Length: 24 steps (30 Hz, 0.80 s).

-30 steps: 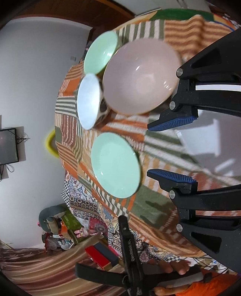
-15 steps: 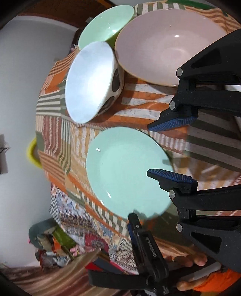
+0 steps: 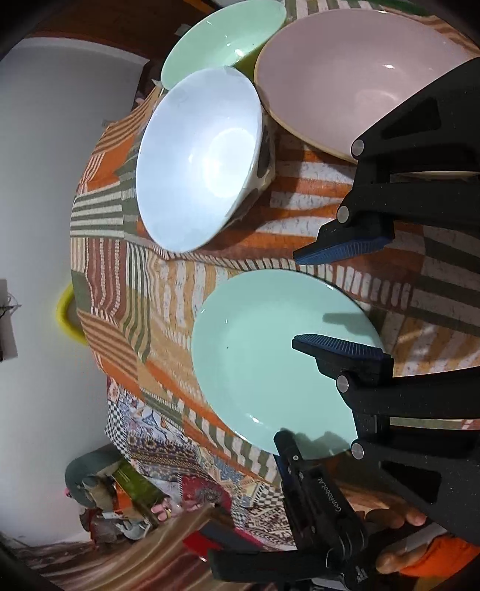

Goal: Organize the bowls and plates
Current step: 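Grasp the mint-green plate rim with both tools, then lift the mint-green plate with both tools toward the stacked plates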

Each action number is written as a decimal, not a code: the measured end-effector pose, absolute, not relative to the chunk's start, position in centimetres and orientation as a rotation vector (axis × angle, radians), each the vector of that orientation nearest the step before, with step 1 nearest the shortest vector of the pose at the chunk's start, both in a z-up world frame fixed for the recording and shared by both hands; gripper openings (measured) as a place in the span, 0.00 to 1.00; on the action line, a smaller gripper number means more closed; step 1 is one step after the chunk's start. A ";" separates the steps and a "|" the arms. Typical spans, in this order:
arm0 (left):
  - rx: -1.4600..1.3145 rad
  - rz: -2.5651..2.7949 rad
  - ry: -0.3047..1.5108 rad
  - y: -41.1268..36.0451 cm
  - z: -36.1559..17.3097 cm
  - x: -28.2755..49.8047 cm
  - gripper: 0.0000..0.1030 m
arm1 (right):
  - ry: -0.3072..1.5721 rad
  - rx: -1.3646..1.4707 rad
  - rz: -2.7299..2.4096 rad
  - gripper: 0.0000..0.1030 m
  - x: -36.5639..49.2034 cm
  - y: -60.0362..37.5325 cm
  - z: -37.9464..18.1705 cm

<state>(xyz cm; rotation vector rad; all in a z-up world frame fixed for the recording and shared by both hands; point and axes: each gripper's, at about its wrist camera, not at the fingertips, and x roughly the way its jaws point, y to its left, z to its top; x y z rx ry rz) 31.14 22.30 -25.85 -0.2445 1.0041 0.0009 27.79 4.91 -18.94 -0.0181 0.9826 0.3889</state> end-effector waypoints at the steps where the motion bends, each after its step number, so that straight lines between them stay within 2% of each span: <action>1: -0.247 0.001 1.007 22.5 -25.8 30.6 0.19 | 0.987 -0.024 0.400 0.35 27.7 5.2 -19.0; 12: -0.304 0.006 1.035 25.3 -26.0 26.3 0.19 | 1.061 -0.085 0.486 0.35 28.6 8.4 -21.0; 16: -0.298 0.005 1.034 25.2 -26.0 26.6 0.19 | 1.126 -0.082 0.503 0.26 30.0 9.5 -22.4; 24: -0.300 0.011 1.033 25.4 -26.2 27.5 0.20 | 1.147 -0.089 0.520 0.22 30.7 10.4 -22.9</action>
